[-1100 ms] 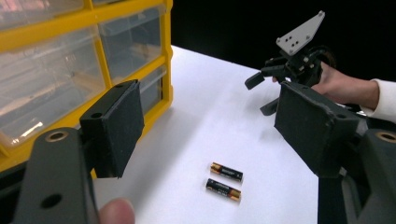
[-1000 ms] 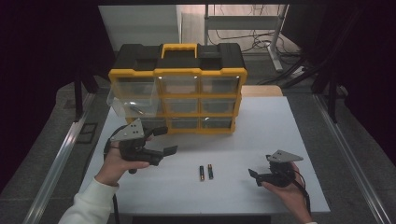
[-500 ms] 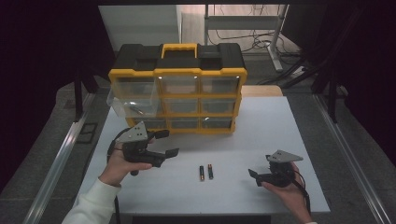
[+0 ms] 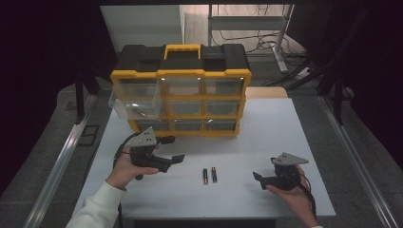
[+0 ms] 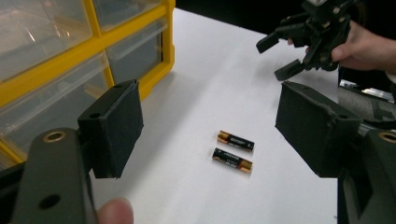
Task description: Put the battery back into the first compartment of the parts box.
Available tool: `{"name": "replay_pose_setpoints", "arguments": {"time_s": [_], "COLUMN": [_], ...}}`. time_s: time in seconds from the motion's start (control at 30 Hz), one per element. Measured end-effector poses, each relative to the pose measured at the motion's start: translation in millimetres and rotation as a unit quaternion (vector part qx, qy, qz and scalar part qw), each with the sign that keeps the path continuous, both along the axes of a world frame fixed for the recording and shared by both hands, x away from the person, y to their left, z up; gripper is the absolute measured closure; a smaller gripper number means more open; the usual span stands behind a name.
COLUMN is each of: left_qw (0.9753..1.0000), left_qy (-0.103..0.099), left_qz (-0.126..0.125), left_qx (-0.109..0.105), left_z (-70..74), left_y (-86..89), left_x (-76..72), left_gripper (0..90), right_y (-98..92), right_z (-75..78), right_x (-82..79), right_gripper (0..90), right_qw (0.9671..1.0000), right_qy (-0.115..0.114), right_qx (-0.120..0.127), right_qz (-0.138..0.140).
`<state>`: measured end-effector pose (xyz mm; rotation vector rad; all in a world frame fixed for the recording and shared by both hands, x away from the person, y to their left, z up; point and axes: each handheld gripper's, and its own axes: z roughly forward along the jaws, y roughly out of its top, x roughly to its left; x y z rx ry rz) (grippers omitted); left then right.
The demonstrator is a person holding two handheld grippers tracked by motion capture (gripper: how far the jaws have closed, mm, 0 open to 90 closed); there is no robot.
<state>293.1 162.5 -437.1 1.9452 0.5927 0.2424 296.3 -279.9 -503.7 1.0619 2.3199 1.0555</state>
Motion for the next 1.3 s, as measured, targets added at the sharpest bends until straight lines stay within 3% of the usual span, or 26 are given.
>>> {"name": "replay_pose_setpoints", "arguments": {"time_s": [0.57,1.2,1.3], "left_qw": [0.9992,0.9956,0.9956], "left_qy": [0.019,0.028,0.037], "left_qz": [-0.007,-0.030,-0.033], "left_qx": [0.035,0.085,0.079], "left_z": [-19.8,-31.5,-34.4], "left_y": [-11.1,-29.7,-30.8], "left_x": [7.3,8.1,8.1], "left_gripper": [22.4,18.2,18.1], "right_y": [0.5,1.1,1.2], "right_z": [-0.7,-1.0,-1.0], "right_x": [0.4,0.3,0.3], "right_gripper": [10.0,10.1,10.0], "right_qw": [1.0000,1.0000,1.0000], "right_qy": [0.002,0.003,0.003], "right_qx": [0.000,-0.001,-0.001], "right_qz": [0.002,0.003,0.003]}}
